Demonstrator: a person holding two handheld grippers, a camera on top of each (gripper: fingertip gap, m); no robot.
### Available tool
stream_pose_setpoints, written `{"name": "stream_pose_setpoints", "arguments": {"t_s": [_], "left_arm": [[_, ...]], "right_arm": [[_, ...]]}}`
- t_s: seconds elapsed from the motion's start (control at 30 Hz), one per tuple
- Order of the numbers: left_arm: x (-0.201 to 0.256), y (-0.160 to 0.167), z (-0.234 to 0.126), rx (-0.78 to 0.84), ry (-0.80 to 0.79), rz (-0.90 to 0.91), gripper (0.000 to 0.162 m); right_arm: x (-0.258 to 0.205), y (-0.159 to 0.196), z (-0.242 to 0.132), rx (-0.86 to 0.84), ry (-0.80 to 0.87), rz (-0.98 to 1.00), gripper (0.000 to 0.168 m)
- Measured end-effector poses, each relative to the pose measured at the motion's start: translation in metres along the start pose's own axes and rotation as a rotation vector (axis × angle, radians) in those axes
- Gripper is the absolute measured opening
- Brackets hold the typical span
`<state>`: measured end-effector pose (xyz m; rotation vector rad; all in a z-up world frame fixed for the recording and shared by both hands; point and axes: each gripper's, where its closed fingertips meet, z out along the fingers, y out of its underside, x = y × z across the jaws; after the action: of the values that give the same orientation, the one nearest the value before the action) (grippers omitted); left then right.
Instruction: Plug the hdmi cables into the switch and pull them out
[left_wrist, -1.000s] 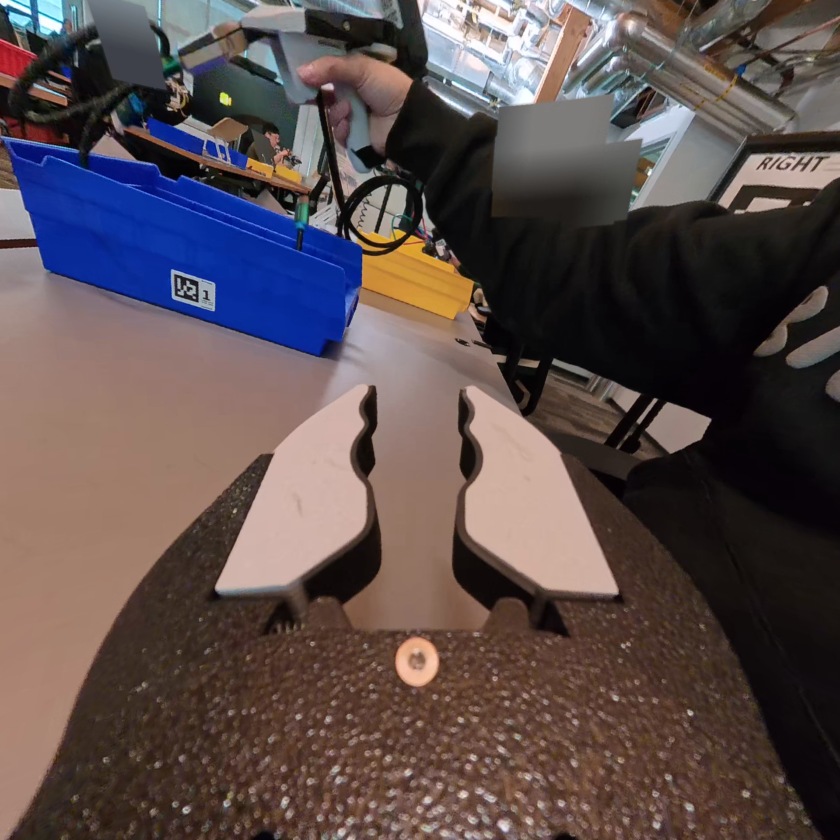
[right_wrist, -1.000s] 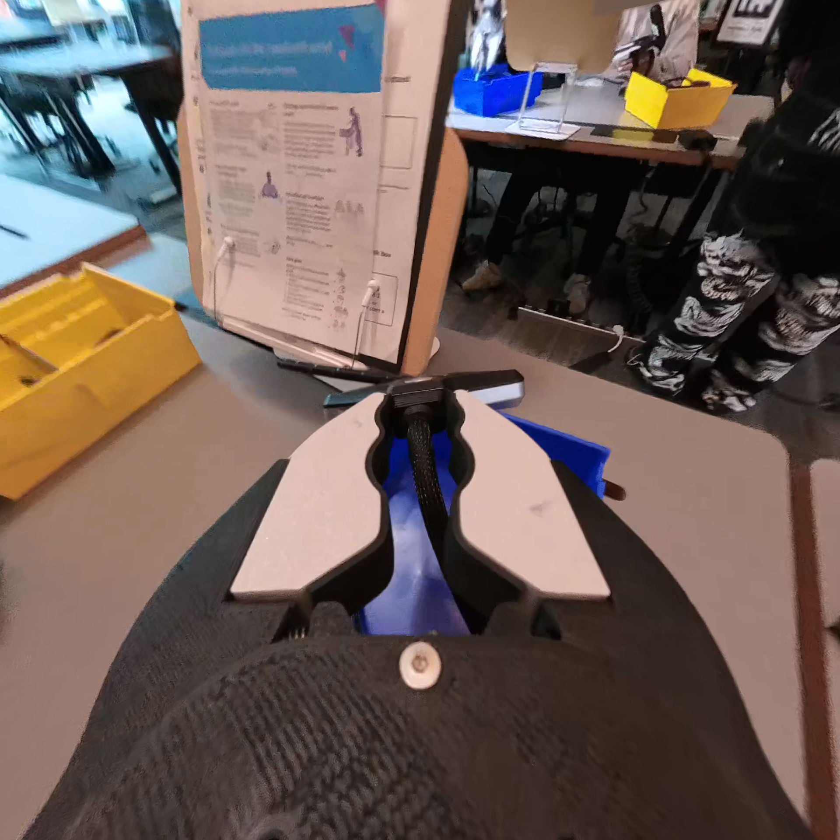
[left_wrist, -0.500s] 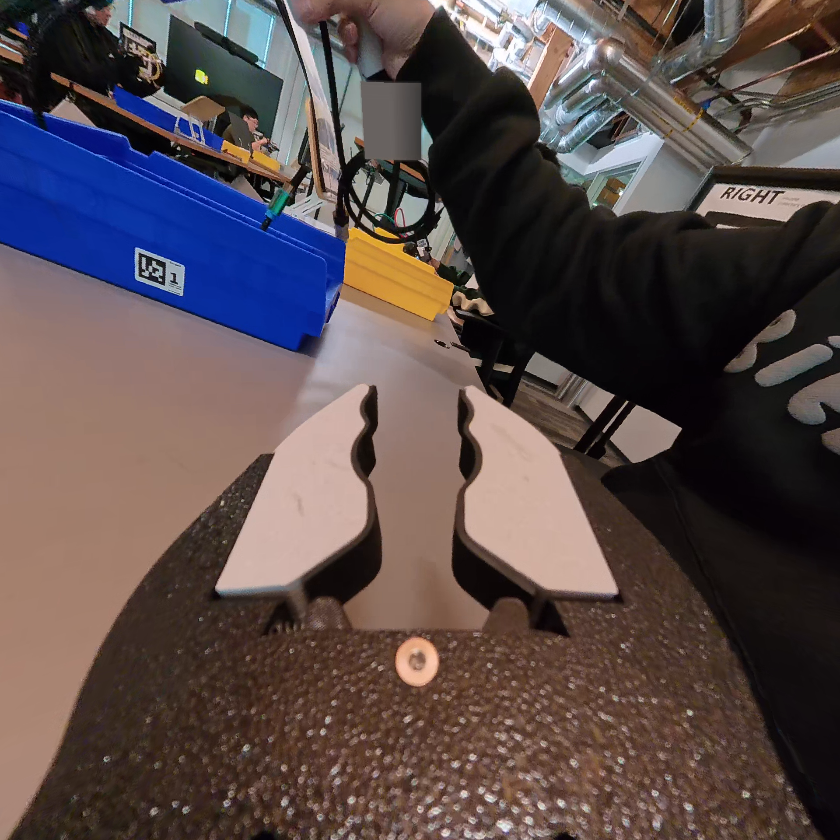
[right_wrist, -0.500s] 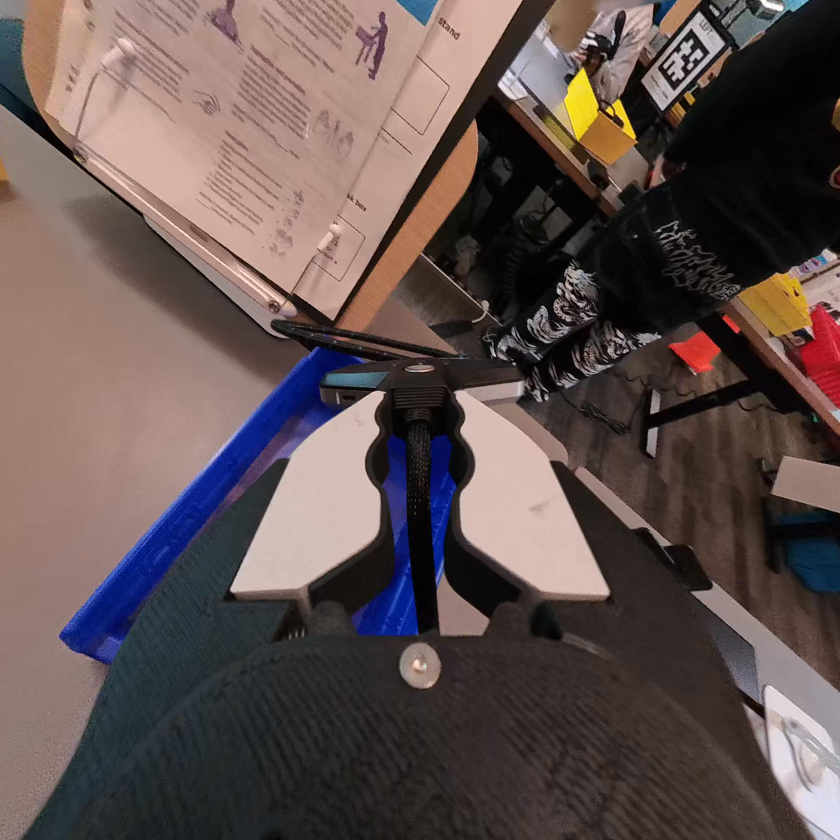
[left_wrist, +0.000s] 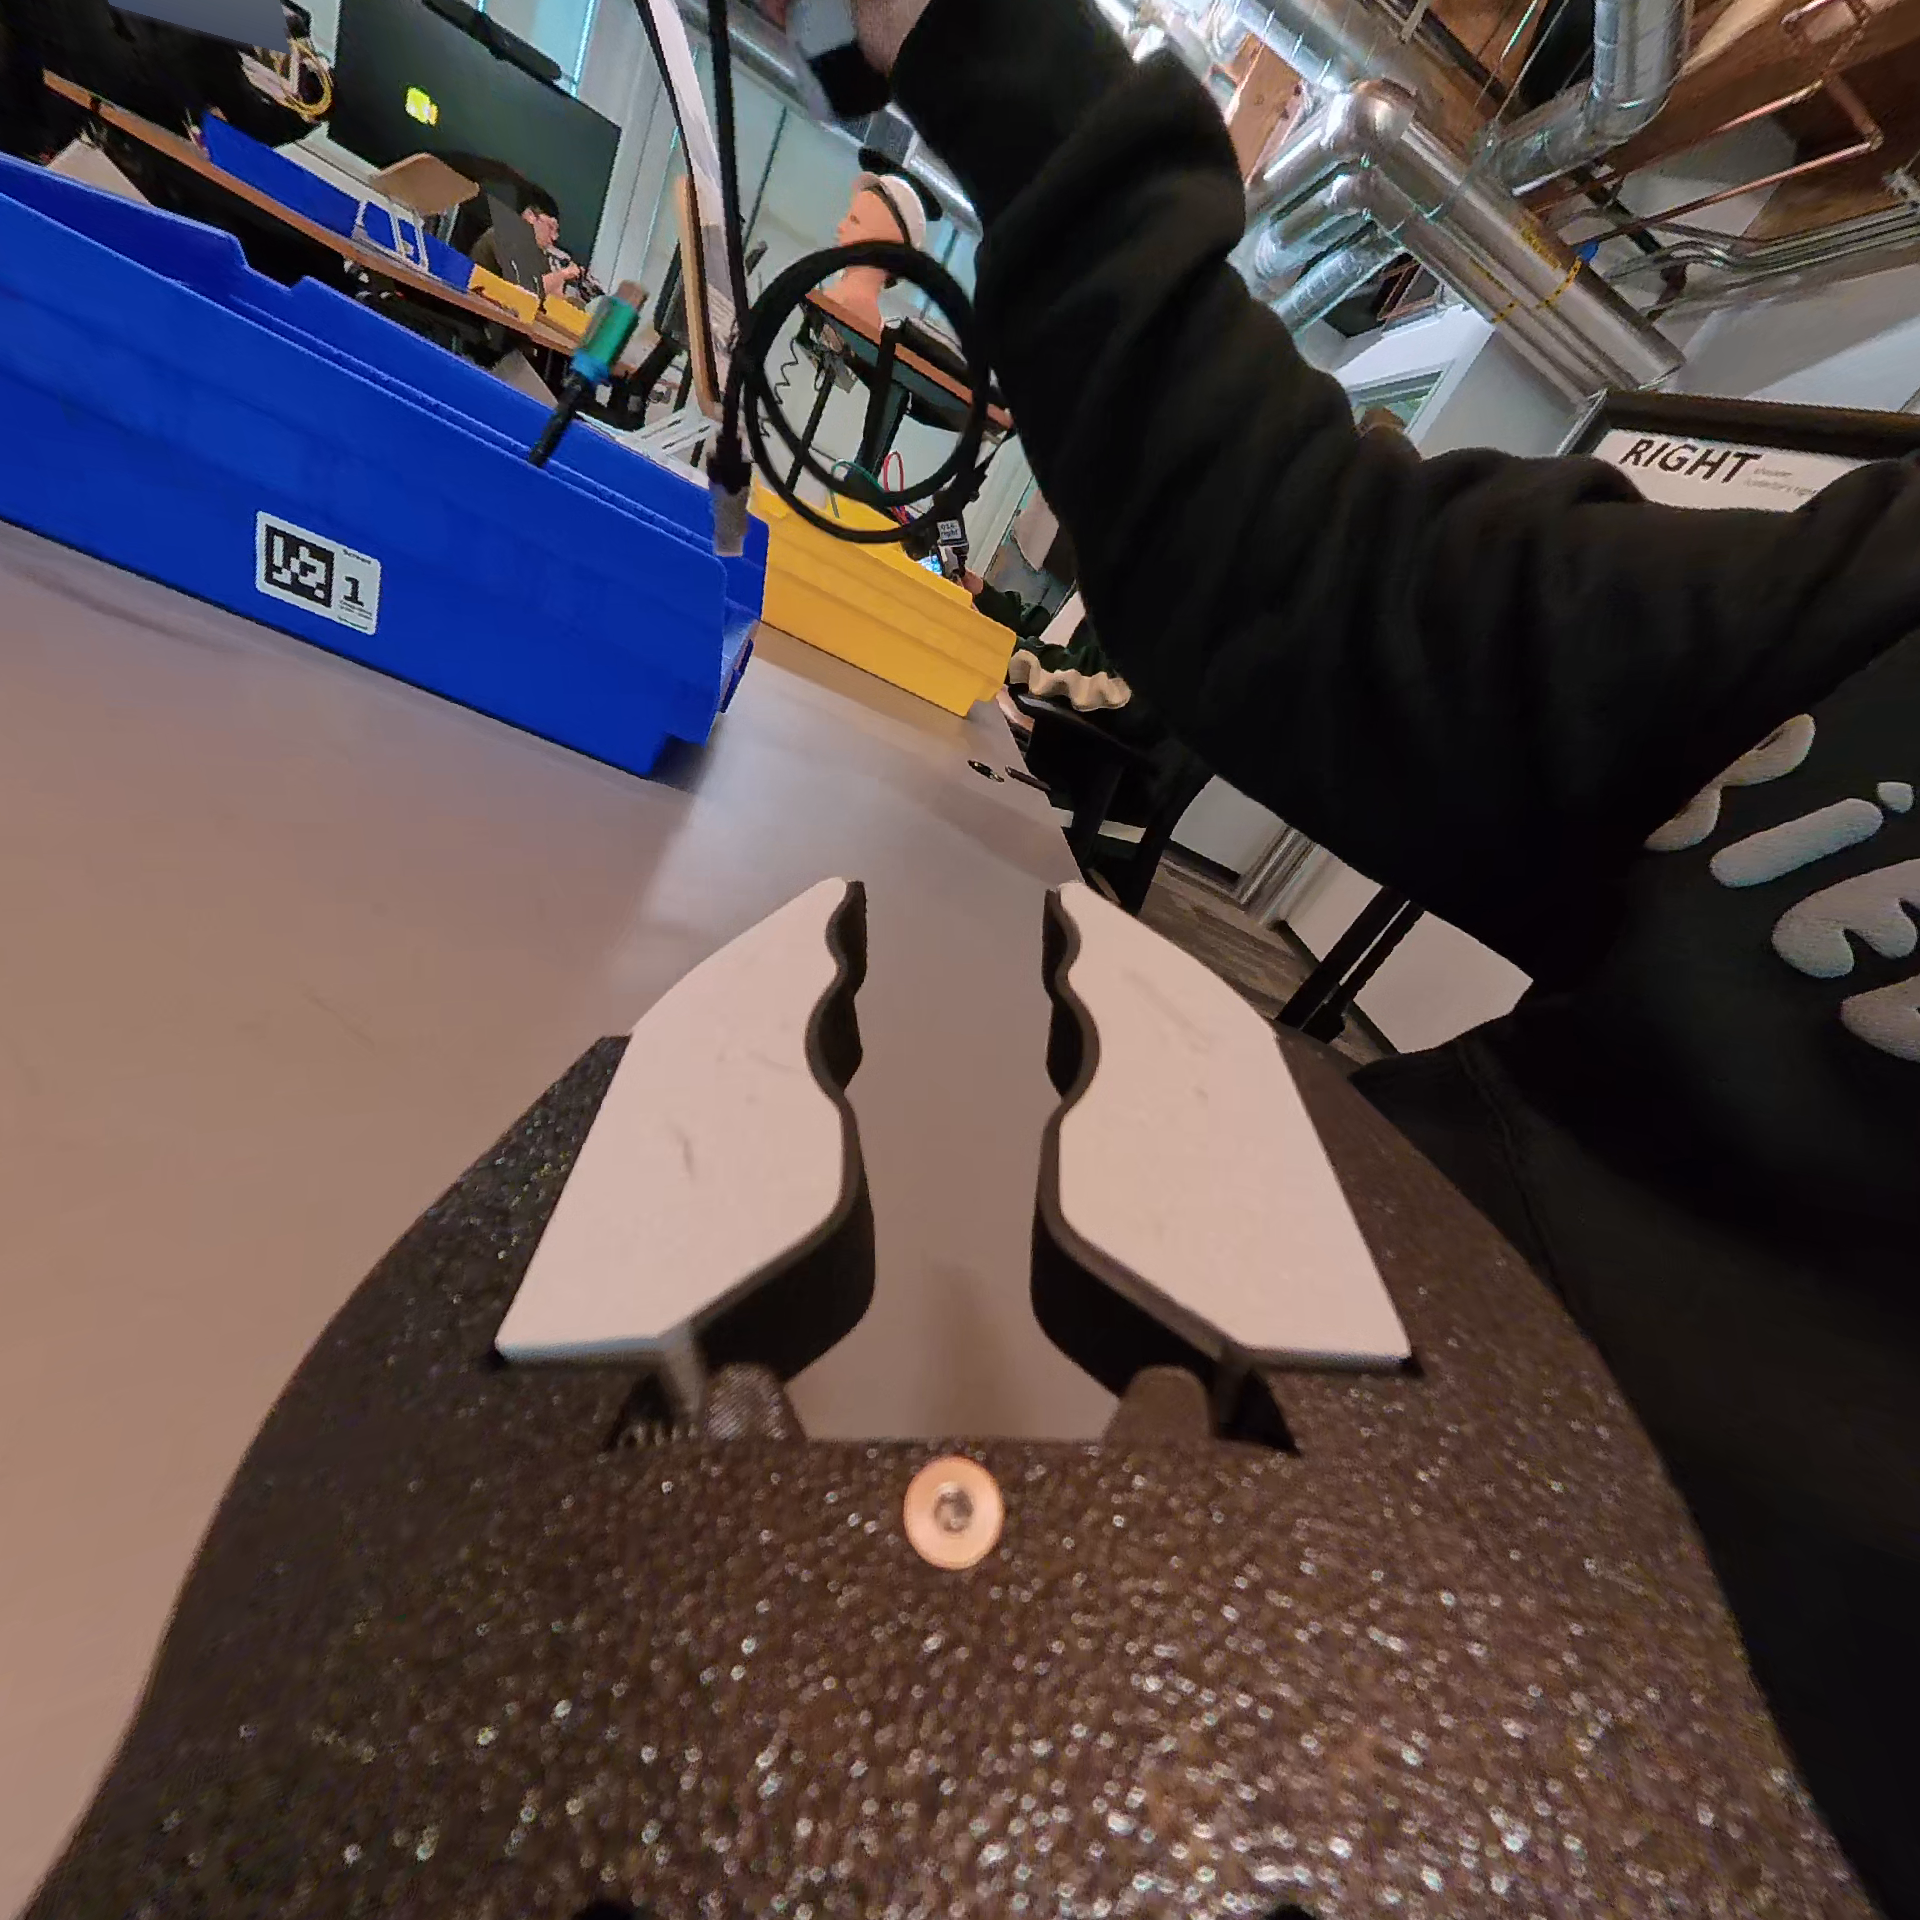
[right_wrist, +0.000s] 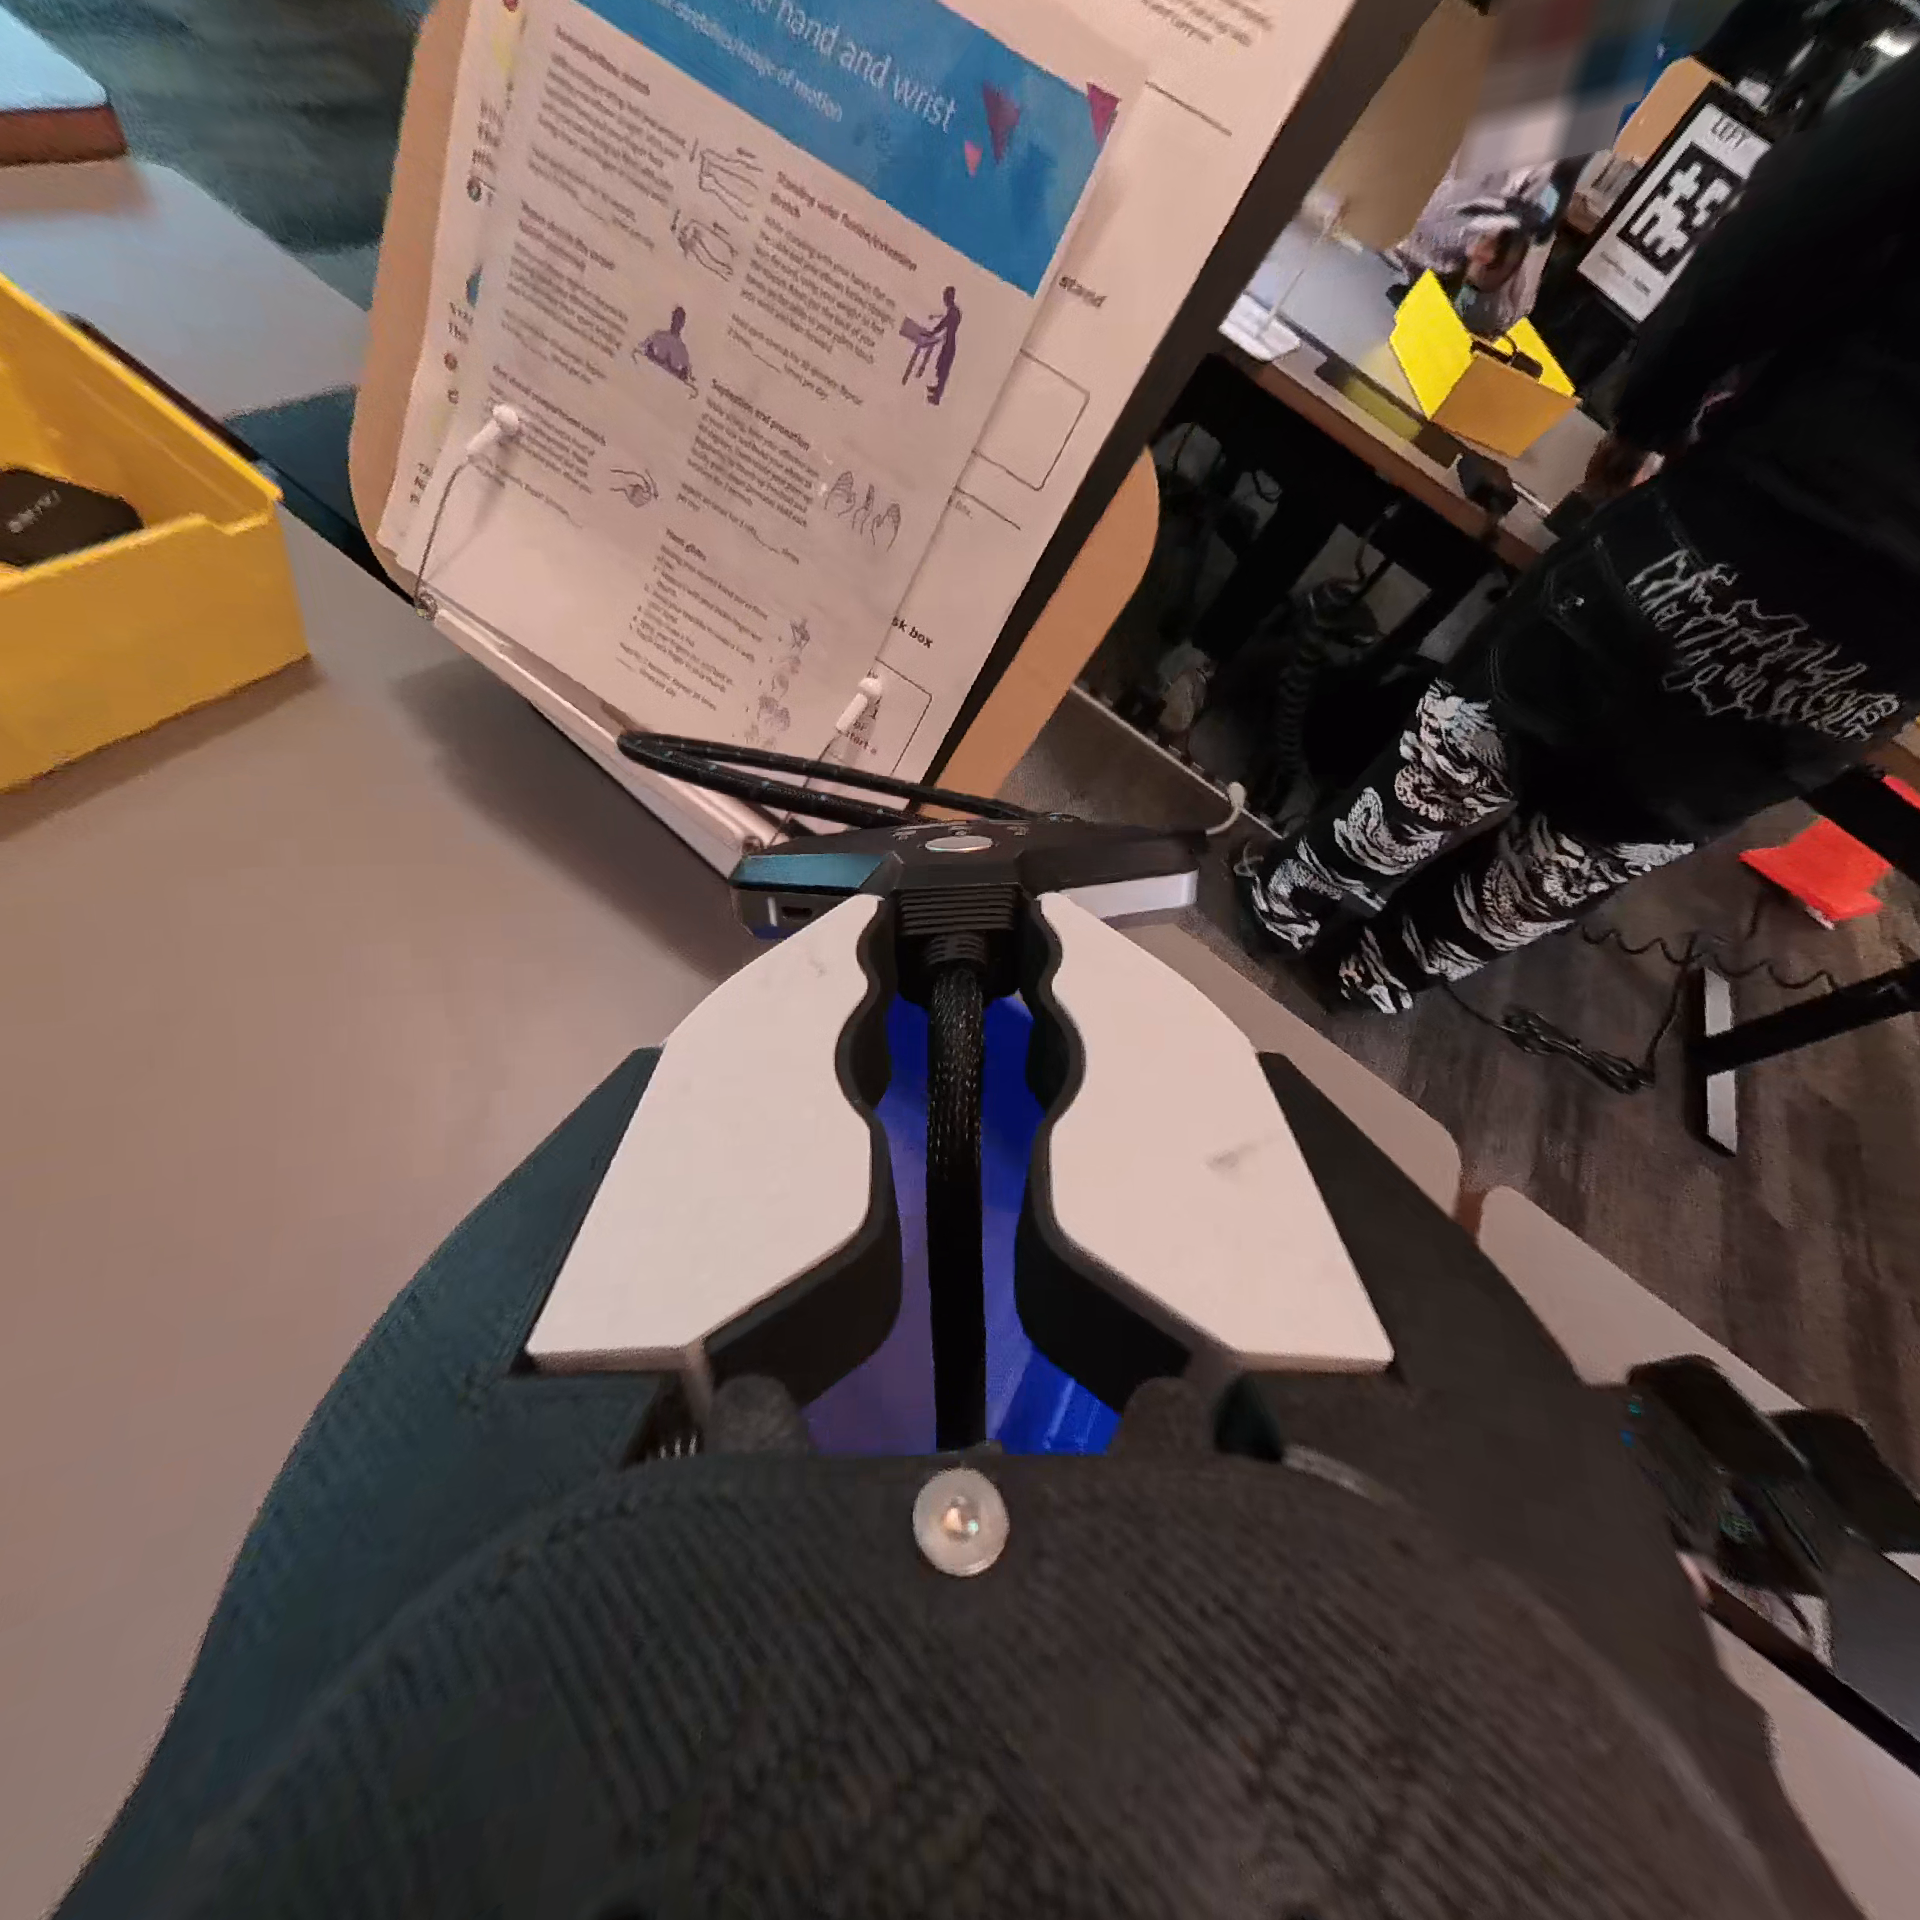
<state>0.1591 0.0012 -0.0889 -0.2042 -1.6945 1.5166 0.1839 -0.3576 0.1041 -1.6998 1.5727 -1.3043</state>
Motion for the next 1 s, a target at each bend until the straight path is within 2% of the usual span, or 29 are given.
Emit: {"name": "stream_pose_setpoints", "arguments": {"t_s": [0.13, 0.33, 0.47, 0.57, 0.63, 0.67, 0.73, 0.8, 0.93, 1.0], "left_arm": [[0.001, 0.0, 0.0, 0.001, 0.005, -0.012, 0.032], [0.002, 0.002, 0.001, -0.01, 0.011, -0.007, 0.031], [0.002, 0.001, 0.0, 0.0, 0.017, -0.021, 0.031], [0.002, 0.0, 0.0, 0.007, 0.018, -0.023, 0.03], [0.002, 0.001, 0.001, 0.001, 0.021, -0.023, 0.03], [0.002, 0.001, 0.001, -0.001, 0.022, -0.024, 0.03], [0.002, 0.001, 0.001, 0.0, 0.023, -0.028, 0.029], [0.002, 0.0, 0.0, 0.009, 0.025, -0.037, 0.029], [0.002, -0.004, -0.003, 0.043, 0.03, -0.048, 0.029], [0.003, -0.005, -0.005, 0.06, 0.029, -0.041, 0.029]], "right_arm": [[0.02, 0.025, 0.004, 0.117, 0.006, 0.075, 0.023], [0.051, 0.081, -0.003, 0.175, 0.121, -0.072, 0.024], [0.051, 0.129, -0.004, 0.069, 0.157, -0.261, 0.024], [0.048, 0.149, -0.004, 0.002, 0.199, -0.393, 0.025], [0.05, 0.161, -0.001, -0.114, 0.269, -0.562, 0.027], [0.049, 0.168, 0.002, -0.174, 0.288, -0.638, 0.022], [0.044, 0.182, 0.01, -0.275, 0.28, -0.707, 0.02], [0.046, 0.184, 0.011, -0.298, 0.272, -0.658, 0.021], [0.053, 0.186, 0.007, -0.305, 0.178, -0.388, 0.023], [0.056, 0.185, -0.001, -0.311, 0.149, -0.259, 0.034]]}}
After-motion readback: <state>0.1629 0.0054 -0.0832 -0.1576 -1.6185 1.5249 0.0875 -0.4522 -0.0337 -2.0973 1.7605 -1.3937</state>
